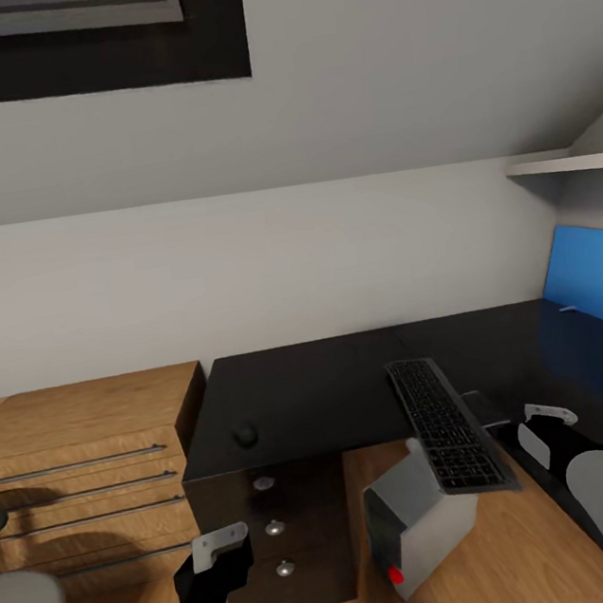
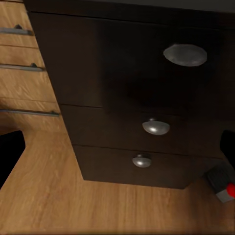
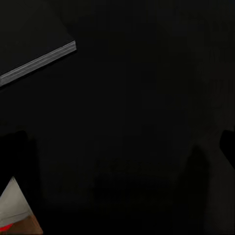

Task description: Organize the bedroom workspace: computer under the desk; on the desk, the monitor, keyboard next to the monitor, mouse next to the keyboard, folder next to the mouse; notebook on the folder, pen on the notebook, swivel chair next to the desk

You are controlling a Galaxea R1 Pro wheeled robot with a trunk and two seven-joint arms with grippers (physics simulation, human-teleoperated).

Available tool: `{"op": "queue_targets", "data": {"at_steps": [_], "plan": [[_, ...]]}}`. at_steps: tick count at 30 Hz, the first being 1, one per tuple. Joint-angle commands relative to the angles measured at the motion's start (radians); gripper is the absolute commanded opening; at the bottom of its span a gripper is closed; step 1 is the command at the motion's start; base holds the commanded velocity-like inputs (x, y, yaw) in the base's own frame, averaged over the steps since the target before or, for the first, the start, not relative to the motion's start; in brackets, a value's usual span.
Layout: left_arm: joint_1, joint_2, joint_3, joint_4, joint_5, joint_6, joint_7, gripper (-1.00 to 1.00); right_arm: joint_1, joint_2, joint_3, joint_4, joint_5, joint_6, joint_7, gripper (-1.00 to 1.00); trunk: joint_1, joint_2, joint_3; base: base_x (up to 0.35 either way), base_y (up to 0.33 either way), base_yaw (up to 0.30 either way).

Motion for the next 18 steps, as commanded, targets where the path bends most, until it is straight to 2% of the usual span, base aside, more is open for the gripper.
{"op": "queue_targets", "data": {"at_steps": [1,11,18], "plan": [[0.0,0.0,-0.001,-0.002,0.01,0.003,0.008,1.0,0.0,0.001,-0.005,0.007,0.0,0.012,0.001,1.0,0.0,0.0,-0.001,-0.018,0.022,0.0],[0.0,-0.002,-0.002,0.017,0.01,0.003,0.008,1.0,0.0,0.008,-0.006,0.007,-0.005,0.003,0.006,1.0,0.0,0.0,-0.001,-0.071,0.06,0.0],[0.0,-0.004,-0.003,0.03,0.009,0.001,0.008,1.0,0.0,0.042,-0.007,-0.007,-0.01,-0.047,0.011,1.0,0.0,0.0,-0.001,-0.004,0.003,0.0]]}}
